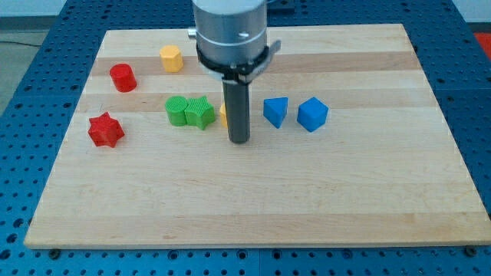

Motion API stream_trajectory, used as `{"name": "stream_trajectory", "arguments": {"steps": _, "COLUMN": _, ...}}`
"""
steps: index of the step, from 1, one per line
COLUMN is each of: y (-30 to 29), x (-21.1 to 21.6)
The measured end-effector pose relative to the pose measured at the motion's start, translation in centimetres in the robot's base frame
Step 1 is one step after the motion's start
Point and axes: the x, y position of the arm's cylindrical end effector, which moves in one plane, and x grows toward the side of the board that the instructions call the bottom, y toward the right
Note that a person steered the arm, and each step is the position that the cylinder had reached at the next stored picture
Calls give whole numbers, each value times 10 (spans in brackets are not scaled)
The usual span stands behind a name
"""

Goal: Push the green star above to the blue triangle

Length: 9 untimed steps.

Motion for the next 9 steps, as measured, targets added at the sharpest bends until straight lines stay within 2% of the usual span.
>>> {"name": "stream_trajectory", "arguments": {"steps": 1, "y": -25, "x": -33}}
{"name": "stream_trajectory", "arguments": {"steps": 3, "y": -36, "x": -113}}
{"name": "stream_trajectory", "arguments": {"steps": 4, "y": -35, "x": -128}}
{"name": "stream_trajectory", "arguments": {"steps": 5, "y": -98, "x": -102}}
{"name": "stream_trajectory", "arguments": {"steps": 6, "y": -141, "x": -43}}
{"name": "stream_trajectory", "arguments": {"steps": 7, "y": -136, "x": -23}}
{"name": "stream_trajectory", "arguments": {"steps": 9, "y": -11, "x": -21}}
